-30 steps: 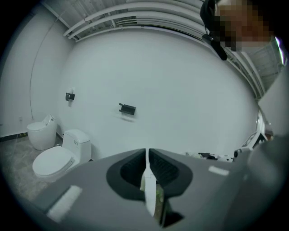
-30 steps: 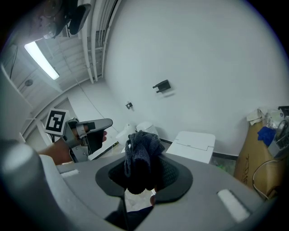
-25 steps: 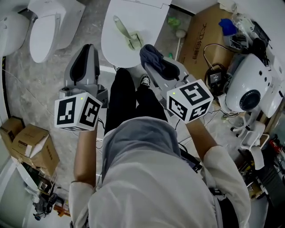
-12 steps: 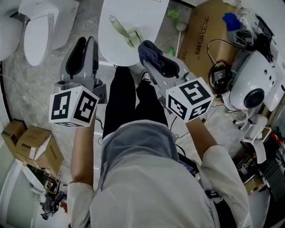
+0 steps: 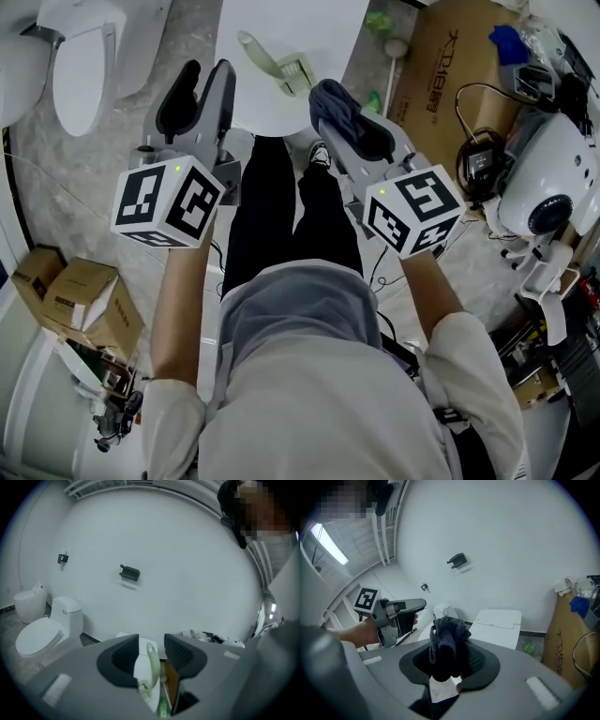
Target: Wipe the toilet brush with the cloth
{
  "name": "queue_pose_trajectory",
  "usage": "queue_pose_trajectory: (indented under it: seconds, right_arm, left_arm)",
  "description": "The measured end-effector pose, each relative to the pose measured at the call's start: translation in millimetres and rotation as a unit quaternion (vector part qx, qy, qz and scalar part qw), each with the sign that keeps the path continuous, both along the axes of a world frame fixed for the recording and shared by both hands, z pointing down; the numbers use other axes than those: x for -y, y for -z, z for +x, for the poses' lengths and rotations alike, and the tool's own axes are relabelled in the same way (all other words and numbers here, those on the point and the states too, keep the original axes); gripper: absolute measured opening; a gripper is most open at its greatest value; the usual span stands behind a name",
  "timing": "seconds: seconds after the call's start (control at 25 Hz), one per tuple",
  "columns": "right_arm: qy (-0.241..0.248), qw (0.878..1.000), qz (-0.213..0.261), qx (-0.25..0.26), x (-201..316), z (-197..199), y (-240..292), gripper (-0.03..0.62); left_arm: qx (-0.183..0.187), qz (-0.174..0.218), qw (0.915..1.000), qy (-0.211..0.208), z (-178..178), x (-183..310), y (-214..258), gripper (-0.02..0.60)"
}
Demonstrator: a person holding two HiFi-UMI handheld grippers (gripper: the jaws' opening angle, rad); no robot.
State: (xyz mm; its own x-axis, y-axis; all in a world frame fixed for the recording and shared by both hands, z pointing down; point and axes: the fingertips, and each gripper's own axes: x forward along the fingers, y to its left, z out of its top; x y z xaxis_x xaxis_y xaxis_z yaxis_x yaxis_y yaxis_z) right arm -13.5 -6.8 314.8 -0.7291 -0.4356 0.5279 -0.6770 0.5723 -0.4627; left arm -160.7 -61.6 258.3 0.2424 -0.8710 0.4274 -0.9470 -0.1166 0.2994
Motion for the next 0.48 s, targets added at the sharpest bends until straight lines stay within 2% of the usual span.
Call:
queue_pose_trajectory:
  seconds: [0.48]
  right_arm:
    - [-0.007,1.0,-0.013,-0.01,11,-1,-28,0.1]
  left_arm:
    - [-0.034,-0.044,0.9981,-0.027,19,35,-55,0.0]
